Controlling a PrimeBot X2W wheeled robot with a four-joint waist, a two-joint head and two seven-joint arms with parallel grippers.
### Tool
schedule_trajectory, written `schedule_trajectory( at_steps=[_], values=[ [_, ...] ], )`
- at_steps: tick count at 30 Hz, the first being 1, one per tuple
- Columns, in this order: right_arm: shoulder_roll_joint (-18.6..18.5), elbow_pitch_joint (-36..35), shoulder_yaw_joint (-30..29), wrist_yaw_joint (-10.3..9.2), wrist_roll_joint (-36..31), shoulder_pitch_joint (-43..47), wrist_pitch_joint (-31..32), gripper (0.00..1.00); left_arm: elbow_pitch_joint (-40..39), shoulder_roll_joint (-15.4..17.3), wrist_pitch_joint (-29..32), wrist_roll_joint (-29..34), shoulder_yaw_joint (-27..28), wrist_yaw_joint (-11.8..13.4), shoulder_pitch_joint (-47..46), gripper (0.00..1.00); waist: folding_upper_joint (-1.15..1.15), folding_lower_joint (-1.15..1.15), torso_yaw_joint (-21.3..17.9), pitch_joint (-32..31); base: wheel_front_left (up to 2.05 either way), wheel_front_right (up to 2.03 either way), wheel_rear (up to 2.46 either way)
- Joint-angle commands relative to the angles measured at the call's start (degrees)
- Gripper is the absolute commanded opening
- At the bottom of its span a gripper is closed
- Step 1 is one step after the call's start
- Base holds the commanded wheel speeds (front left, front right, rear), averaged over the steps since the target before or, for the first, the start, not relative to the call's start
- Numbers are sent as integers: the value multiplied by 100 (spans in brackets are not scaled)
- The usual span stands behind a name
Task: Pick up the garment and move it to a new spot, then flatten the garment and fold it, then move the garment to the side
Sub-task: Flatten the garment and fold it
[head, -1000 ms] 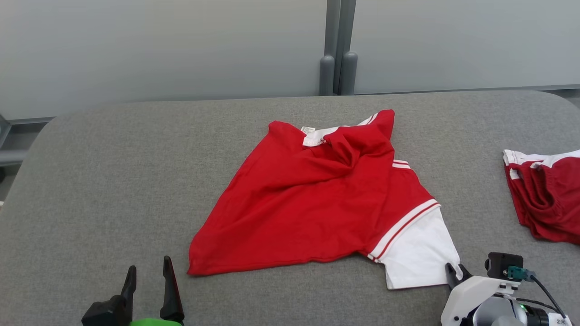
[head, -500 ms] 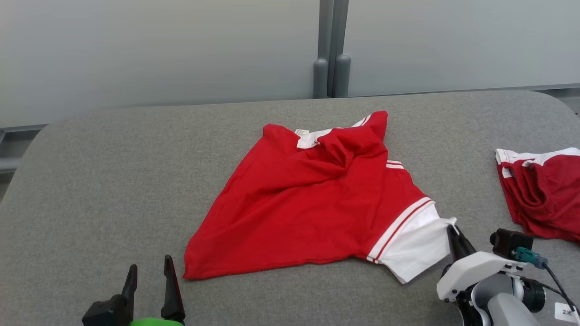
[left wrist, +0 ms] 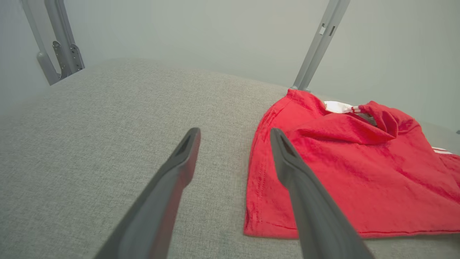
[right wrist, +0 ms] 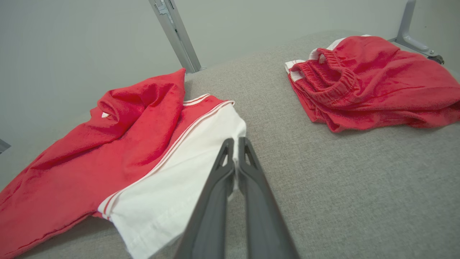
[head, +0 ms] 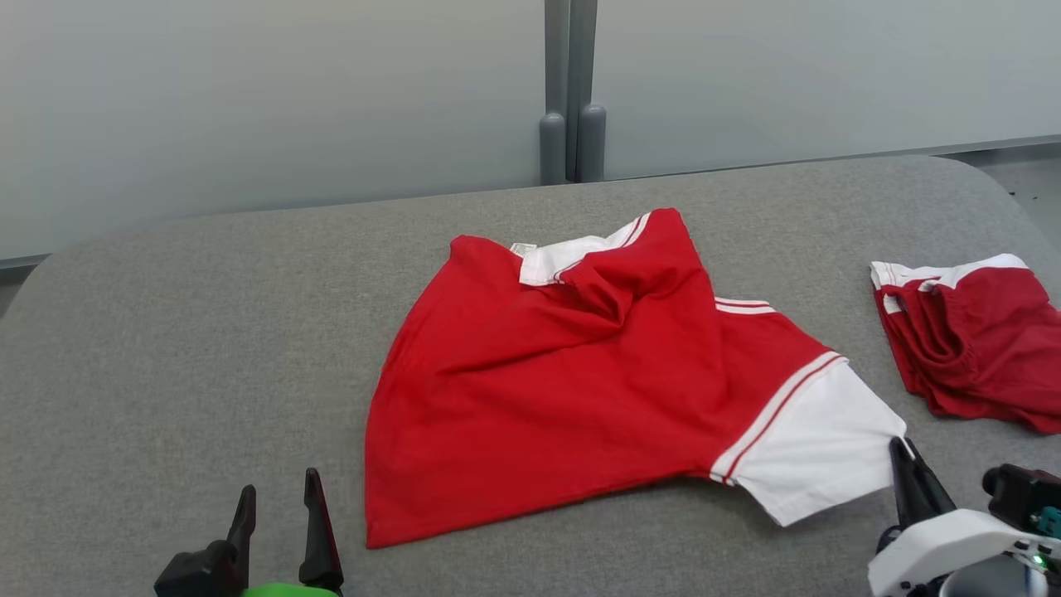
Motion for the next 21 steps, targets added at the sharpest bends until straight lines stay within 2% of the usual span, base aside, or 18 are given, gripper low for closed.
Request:
schedule_trajectory(
  at_steps=[1, 5, 9, 21],
  values=[
    [-25, -51, -83, 0, 3, 76, 14, 0, 10, 6, -20, -3, 5, -25, -13, 100, 24, 0, -17, 1, 0, 0, 0],
    [-20, 32, -309, 0, -206, 163, -14, 0, 47, -32, 36, -22, -90, -62, -4, 100, 24, 0, -32, -3, 0, 0, 0],
    [-24, 171, -338, 0, -213, 91, -53, 0, 166, -107, 129, -159, -190, -205, 54, 100, 24, 0, -16, -22, 0, 0, 0],
    [-23, 292, -261, 0, -293, -39, -107, 0, 851, -433, 1010, -858, -476, -576, 44, 100, 24, 0, 8, -66, 0, 0, 0]
  ],
)
